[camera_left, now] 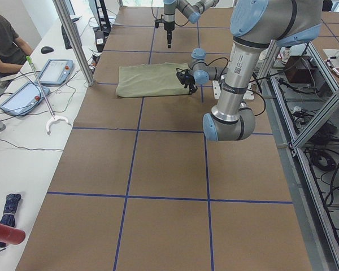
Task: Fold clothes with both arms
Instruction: 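Grasp the near corner of the shirt with the left gripper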
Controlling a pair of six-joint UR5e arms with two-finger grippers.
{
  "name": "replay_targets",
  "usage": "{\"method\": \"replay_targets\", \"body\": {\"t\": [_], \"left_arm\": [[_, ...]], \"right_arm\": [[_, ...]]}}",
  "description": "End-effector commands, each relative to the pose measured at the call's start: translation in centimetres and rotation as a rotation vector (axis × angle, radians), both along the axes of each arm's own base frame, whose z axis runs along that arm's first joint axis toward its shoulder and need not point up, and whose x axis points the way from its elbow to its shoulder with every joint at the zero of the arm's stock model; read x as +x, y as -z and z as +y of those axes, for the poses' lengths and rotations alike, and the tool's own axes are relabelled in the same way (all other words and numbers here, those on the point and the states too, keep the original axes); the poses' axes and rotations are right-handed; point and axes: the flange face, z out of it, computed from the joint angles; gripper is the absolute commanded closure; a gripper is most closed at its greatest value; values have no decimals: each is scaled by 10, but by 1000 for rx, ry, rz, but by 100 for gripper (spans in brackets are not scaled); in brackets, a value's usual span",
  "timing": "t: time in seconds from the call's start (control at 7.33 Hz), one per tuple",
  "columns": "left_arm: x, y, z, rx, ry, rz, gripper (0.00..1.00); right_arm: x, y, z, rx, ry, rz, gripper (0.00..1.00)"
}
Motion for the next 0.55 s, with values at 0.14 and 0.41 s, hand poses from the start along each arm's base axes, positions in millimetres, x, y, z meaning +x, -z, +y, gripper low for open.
{"method": "replay_targets", "body": {"t": [0.14, 0.41], "left_arm": [[0, 1, 1, -1, -4, 2, 52], [0, 1, 1, -2, -3, 4, 97]], "right_arm": [[0, 0, 0, -1, 0, 0, 0], [0, 0, 0, -1, 0, 0, 0]]}}
